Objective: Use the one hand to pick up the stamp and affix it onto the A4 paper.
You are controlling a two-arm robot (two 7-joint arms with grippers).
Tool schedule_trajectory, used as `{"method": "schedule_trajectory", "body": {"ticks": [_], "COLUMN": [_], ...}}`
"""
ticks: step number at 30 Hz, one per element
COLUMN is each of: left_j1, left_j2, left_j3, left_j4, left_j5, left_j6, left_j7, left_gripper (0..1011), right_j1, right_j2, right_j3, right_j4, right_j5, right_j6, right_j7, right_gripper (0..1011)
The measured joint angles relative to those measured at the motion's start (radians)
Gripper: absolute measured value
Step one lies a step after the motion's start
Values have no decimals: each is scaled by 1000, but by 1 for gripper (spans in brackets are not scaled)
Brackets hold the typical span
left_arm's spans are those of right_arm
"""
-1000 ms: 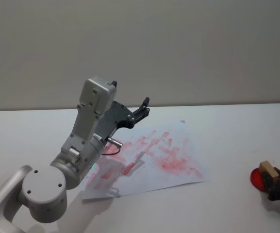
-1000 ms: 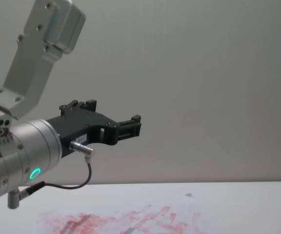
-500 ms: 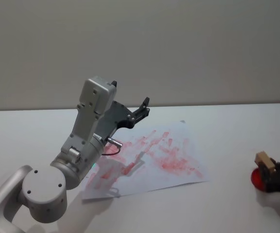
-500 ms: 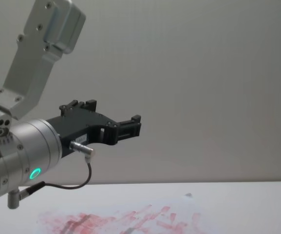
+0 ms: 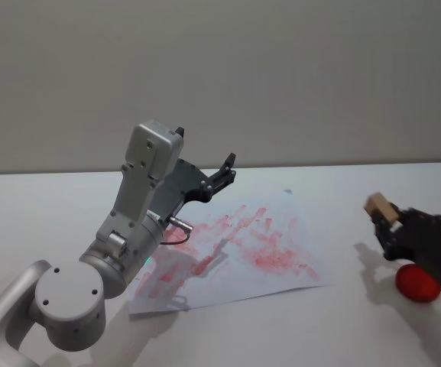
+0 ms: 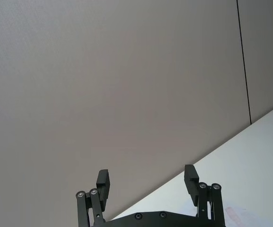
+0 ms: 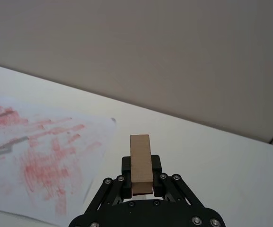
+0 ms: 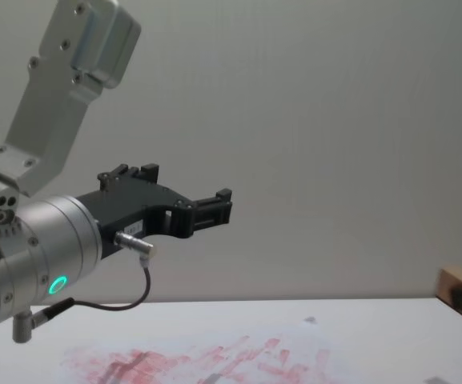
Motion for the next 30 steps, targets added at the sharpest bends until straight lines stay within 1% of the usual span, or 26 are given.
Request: {"method": "schedule_trajectory", "body": {"ticks": [4, 5, 8, 14, 16, 19, 20, 21, 24, 30], "left_j1": [0, 0, 0, 0, 0, 0, 0, 0, 0, 0], "left_j2": [0, 0, 0, 0, 0, 0, 0, 0, 0, 0], "left_j3": [0, 0, 0, 0, 0, 0, 0, 0, 0, 0], "left_j4": [0, 0, 0, 0, 0, 0, 0, 0, 0, 0], "left_j5": [0, 0, 0, 0, 0, 0, 0, 0, 0, 0], "left_j6": [0, 0, 0, 0, 0, 0, 0, 0, 0, 0], "left_j7": [0, 0, 0, 0, 0, 0, 0, 0, 0, 0], "left_gripper": [1001, 1001, 1001, 1001, 1001, 1001, 1001, 1001, 1001, 1001], "right_j1": [52, 52, 97, 150, 174, 191, 201, 201, 219, 238], "right_j2": [-32, -32, -60, -94, -109, -119, -125, -125, -134, -143], "right_j3": [-15, -15, -29, -49, -59, -67, -73, -73, -84, -99], "right_j4": [41, 41, 86, 151, 185, 207, 225, 225, 256, 296], "right_j5": [-7, -7, -13, -26, -40, -52, -64, -64, -93, -136], "right_j6": [-28, -28, -41, -42, -30, -17, -6, -6, 22, 62], "right_j7": [57, 57, 107, 173, 202, 220, 232, 232, 255, 280], "right_gripper": [217, 217, 217, 217, 217, 217, 217, 217, 217, 217]}}
